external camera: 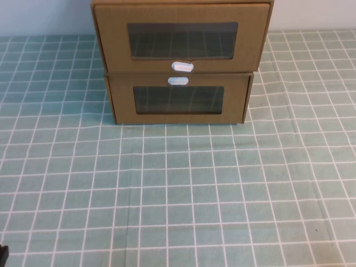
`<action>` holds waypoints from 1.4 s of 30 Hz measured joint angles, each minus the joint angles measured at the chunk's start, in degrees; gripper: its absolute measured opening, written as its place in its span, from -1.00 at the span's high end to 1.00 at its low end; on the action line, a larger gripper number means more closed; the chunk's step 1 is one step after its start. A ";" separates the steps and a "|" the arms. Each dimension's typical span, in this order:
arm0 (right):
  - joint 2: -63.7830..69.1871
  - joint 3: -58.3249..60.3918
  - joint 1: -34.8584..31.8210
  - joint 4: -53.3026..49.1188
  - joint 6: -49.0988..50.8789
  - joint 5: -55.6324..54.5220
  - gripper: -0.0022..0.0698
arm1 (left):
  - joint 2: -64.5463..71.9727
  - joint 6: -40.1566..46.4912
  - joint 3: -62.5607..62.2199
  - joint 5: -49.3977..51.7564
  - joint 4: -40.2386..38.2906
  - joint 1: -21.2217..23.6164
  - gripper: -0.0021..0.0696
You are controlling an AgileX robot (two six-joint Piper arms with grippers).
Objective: Open the shoe box
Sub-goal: 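Pull the top drawer of the cardboard box fully open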
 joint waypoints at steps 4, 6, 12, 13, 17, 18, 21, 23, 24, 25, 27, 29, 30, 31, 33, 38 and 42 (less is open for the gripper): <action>0.00 0.00 0.00 0.00 0.00 0.00 0.98 | 0.00 0.00 0.00 0.00 0.00 0.00 0.96; 0.00 0.00 0.00 0.00 0.00 0.00 0.98 | 0.00 -0.12 0.00 0.00 0.00 0.00 0.96; 0.00 0.00 0.00 0.00 0.00 0.00 0.98 | 0.00 -0.87 0.00 0.00 -0.81 0.00 0.96; 0.00 0.00 0.00 0.00 0.00 0.00 0.98 | 0.00 -1.21 0.00 0.00 -0.95 0.00 0.96; 0.00 0.00 0.00 0.00 0.00 0.00 0.98 | 0.00 -2.61 0.00 0.00 -1.20 0.00 0.96; 0.00 0.00 0.00 0.00 0.00 0.00 0.98 | 0.00 -2.61 0.00 0.00 -1.30 0.00 0.96; 0.00 0.00 0.00 0.00 0.00 0.00 0.98 | 0.00 -2.75 0.00 0.00 -1.43 0.00 0.96; 0.00 0.00 0.00 0.00 0.00 0.00 0.98 | 0.00 -2.75 0.00 0.00 -1.43 0.00 0.96; 0.00 0.00 0.00 0.00 0.00 0.00 0.98 | 0.00 -2.75 0.00 -0.12 -1.43 0.00 0.96; 0.00 0.00 0.00 0.00 0.00 0.00 0.98 | 0.00 -2.75 0.00 -0.23 -1.43 0.00 0.96; 0.00 0.00 0.00 0.00 0.00 0.00 0.98 | 0.00 -2.75 0.00 -0.49 -1.43 0.00 0.96; 0.00 0.00 0.00 0.00 0.00 0.00 0.98 | 0.00 -2.75 0.00 -0.73 -1.43 0.00 0.96; 0.00 0.00 0.00 0.00 0.00 0.00 0.98 | 0.00 -2.75 0.00 -1.02 -1.43 0.00 0.96; 0.00 0.00 0.00 0.00 0.00 -0.11 0.98 | 0.00 -2.85 0.00 -1.59 -1.43 0.00 0.96; 0.00 0.00 0.00 0.00 0.00 -0.76 0.98 | 0.00 -2.85 0.00 -3.40 -1.43 0.00 0.96; 0.00 0.00 0.00 -0.12 0.00 -6.83 0.98 | 0.00 -2.85 0.00 -12.31 -1.43 0.00 0.96; 0.00 0.00 0.00 -0.20 0.00 -18.88 0.98 | 0.00 -2.85 0.00 -25.10 -1.43 0.00 0.96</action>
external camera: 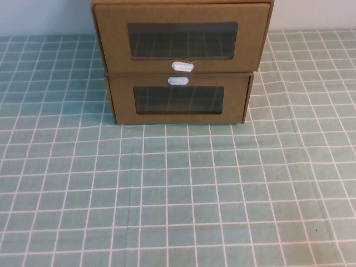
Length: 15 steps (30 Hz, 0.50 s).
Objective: Open the shoe box
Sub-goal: 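Pull the top drawer of the cardboard box fully open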
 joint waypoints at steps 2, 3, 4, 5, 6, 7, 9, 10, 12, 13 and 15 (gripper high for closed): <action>0.00 0.00 0.00 0.00 0.00 -7.11 0.98 | 0.00 0.00 0.00 -6.55 0.00 0.00 0.96; 0.00 0.00 0.00 0.00 0.00 -11.28 0.98 | 0.00 0.00 0.00 -10.14 0.00 0.00 0.96; 0.00 0.00 0.00 0.00 0.00 -15.47 0.98 | 0.00 0.00 0.00 -13.59 0.00 0.00 0.96; 0.00 0.00 0.00 0.00 0.00 -18.62 0.98 | 0.00 0.00 0.00 -16.14 0.00 0.00 0.96; 0.00 0.00 0.00 0.00 0.00 -22.33 0.98 | 0.00 0.00 0.00 -19.00 0.00 0.00 0.96; 0.00 0.00 0.00 0.00 0.00 -25.70 0.98 | 0.00 0.00 0.00 -21.34 0.00 0.00 0.96; 0.00 0.00 0.00 0.00 0.00 -31.14 0.98 | 0.00 0.00 0.00 -23.98 0.00 0.00 0.96; 0.00 0.00 0.00 0.00 0.00 -33.13 0.98 | 0.00 0.00 0.00 -24.68 0.00 0.00 0.96; 0.00 0.00 0.00 0.00 0.00 -35.43 0.98 | 0.00 0.00 0.00 -25.09 0.00 0.00 0.96; 0.00 0.00 0.00 0.00 0.00 -36.01 0.98 | 0.00 0.00 0.00 -25.09 0.00 0.00 0.96; 0.00 0.00 0.00 0.00 0.00 -36.44 0.98 | 0.00 0.00 0.00 -24.98 0.00 0.00 0.96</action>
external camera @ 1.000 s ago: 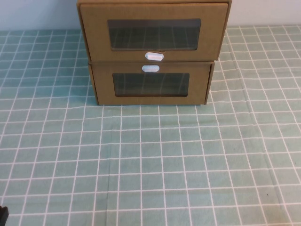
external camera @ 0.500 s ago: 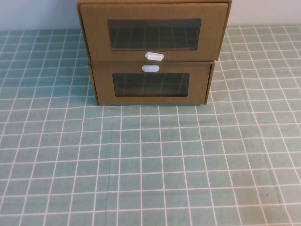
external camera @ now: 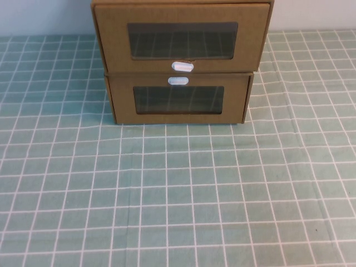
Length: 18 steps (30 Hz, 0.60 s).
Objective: Open the shoe box
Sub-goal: 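Pull the top drawer of the cardboard box fully open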
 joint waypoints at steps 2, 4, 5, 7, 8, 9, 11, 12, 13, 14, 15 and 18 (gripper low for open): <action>0.00 0.00 0.00 0.36 0.00 -0.85 0.98 | 0.00 0.00 0.00 0.00 0.00 0.00 0.96; 0.00 0.00 0.00 0.63 0.00 -2.85 0.98 | 0.00 0.00 0.00 0.00 0.00 0.00 0.96; 0.00 0.00 0.00 0.63 0.00 -3.78 0.98 | 0.00 0.00 0.00 0.10 0.00 0.00 0.96; 0.00 0.00 0.00 0.63 0.00 -6.03 0.98 | 0.00 -0.36 0.00 -0.27 0.00 0.00 0.96; 0.00 0.00 0.00 0.63 0.00 -6.99 0.98 | 0.00 -0.60 0.00 -0.99 0.00 0.00 0.96; 0.00 0.00 0.00 0.63 0.00 -8.32 0.98 | 0.00 -1.57 0.00 -2.56 0.00 0.00 0.96; 0.00 0.00 0.00 0.63 0.00 -11.07 0.98 | 0.00 -2.72 0.00 -7.50 0.00 0.00 0.96; 0.00 -0.40 0.00 0.63 0.00 -12.14 0.98 | 0.00 -3.10 0.00 -10.72 0.00 0.00 0.96; 0.00 -1.27 0.00 0.71 0.00 -12.67 0.98 | 0.00 -3.38 0.00 -13.42 -0.08 0.00 0.96; 0.00 -2.36 0.00 0.71 0.00 -12.64 0.98 | 0.00 -3.54 -0.64 -14.78 -0.08 0.00 0.96; 0.00 -4.21 0.00 0.71 0.00 -12.64 0.98 | 0.00 -3.69 -1.78 -14.99 -0.08 0.00 0.96; -0.09 -12.06 0.00 0.71 0.00 -10.12 0.98 | -0.12 -3.83 -7.01 -11.57 -0.12 0.00 0.96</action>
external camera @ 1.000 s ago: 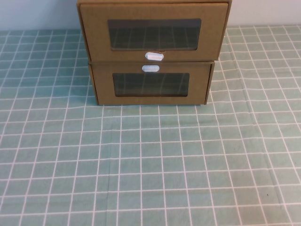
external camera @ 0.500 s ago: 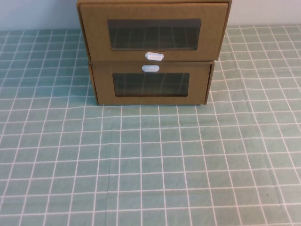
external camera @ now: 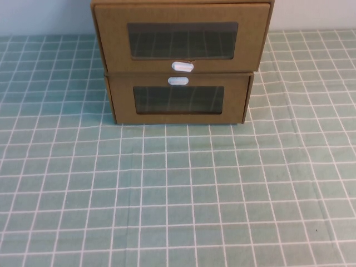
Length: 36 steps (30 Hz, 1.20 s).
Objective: Open the shoe box
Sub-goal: 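Pull the top drawer of the cardboard box fully open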
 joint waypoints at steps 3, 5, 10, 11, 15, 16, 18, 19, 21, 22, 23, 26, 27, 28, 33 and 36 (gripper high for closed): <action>0.00 -9.00 0.00 0.00 0.21 7.05 0.98 | 0.00 -0.07 -6.95 9.30 -0.11 0.00 0.96; 0.79 -15.19 0.00 0.00 0.85 14.04 0.98 | 0.60 -0.07 -11.65 16.09 -0.11 0.00 0.96; 10.54 -30.69 0.00 0.00 1.49 33.04 0.98 | 10.58 -0.20 -23.56 28.54 -0.43 0.00 0.96; 13.46 -32.63 0.00 0.15 1.49 36.02 0.98 | 13.53 -0.36 -25.70 30.36 -0.47 0.00 0.96; 24.82 -39.14 0.00 2.04 1.49 47.30 0.98 | 24.87 -1.27 -32.37 34.54 -0.73 0.00 0.96; 27.48 -39.89 0.00 2.06 1.49 48.37 0.98 | 27.49 -1.36 -33.74 34.65 -0.73 0.00 0.96; 31.64 -40.38 0.00 1.24 1.23 49.07 0.98 | 31.50 -1.40 -35.64 33.77 -0.73 0.00 0.96; 33.64 -40.38 0.00 0.20 0.76 49.16 0.98 | 33.36 -1.40 -36.09 32.36 -0.73 0.00 0.96; 36.76 -40.38 0.00 -0.96 0.53 49.01 0.98 | 36.21 -1.79 -36.37 28.70 -0.73 0.00 0.96; 38.31 -40.38 0.00 -1.10 0.45 48.54 0.98 | 37.56 -2.26 -36.37 26.59 -0.73 0.00 0.96; 39.74 -40.38 0.00 -0.95 0.45 48.04 0.98 | 38.67 -3.01 -36.37 25.02 -0.73 0.00 0.96; 43.47 -40.42 0.00 1.02 0.45 47.17 0.98 | 40.91 -6.64 -36.37 23.23 -0.73 0.00 0.96; 44.80 -40.52 0.00 1.36 0.45 47.57 0.98 | 41.42 -8.35 -36.37 23.05 -0.73 0.00 0.96; 46.21 -40.54 0.00 1.33 0.40 48.27 0.98 | 42.06 -10.40 -36.37 23.00 -0.73 0.00 0.96; 54.35 -40.54 0.00 -0.57 -4.82 51.48 0.98 | 45.68 -17.93 -36.37 22.70 -0.47 0.00 0.96; 59.36 -41.29 1.03 -1.63 -11.46 53.93 0.98 | 49.64 -19.15 -38.10 25.77 2.07 0.00 0.96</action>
